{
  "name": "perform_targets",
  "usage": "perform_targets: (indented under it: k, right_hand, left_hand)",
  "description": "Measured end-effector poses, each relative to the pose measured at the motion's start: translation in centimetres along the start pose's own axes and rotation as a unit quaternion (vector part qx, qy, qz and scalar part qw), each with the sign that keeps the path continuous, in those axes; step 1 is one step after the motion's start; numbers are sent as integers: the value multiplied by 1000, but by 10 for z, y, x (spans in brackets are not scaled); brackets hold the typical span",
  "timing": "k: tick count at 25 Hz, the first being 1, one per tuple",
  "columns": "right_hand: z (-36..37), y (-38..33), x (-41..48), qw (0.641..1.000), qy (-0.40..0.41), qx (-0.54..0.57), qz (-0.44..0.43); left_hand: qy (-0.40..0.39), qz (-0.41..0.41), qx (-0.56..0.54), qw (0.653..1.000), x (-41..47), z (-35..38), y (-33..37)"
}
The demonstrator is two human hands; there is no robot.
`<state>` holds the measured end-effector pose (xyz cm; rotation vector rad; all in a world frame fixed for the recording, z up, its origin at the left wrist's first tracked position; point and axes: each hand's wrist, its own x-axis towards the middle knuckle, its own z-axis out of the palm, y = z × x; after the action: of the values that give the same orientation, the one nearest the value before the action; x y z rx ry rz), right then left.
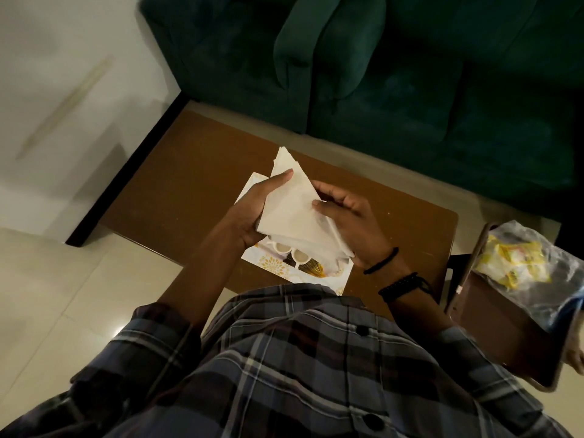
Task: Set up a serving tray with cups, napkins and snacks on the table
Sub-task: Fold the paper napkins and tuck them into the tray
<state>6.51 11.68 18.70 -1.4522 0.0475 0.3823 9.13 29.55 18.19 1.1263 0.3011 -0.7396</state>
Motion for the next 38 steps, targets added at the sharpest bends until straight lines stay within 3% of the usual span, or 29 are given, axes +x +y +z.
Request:
perform_targets:
  k: [7,13,20,23,26,30,36,38]
  right_hand:
    - [-4,2,-4,994,12,-101,27]
    - [-4,-4,-8,995,-57,44,73]
    - [-9,-6,-10,985,-34,138,100]
    - [-6,-2,-11,991,-40,87,97]
    - [-6,-1,-11,995,-35,-11,88]
    - [-12,2,-13,982,-89,-93,141]
    - [-18,14,-9,987,24,60,147]
    - [-21,24,-5,978,60,106,170]
  left_hand:
    - [83,60,-80,992,3,-5,-9]
    - [-98,83,-262,957,0,2,-13]
    - [-129,120,-347,921,3,1,-16]
    - [-104,124,-339,927,5,6,-15]
    - [-65,118,-269,954,6,6,-8]
    - [-15,116,-266,957,8,0,-3]
    - [85,105,-283,949,21,-10,-9]
    - [134,64,-285,947,29,-15,-16]
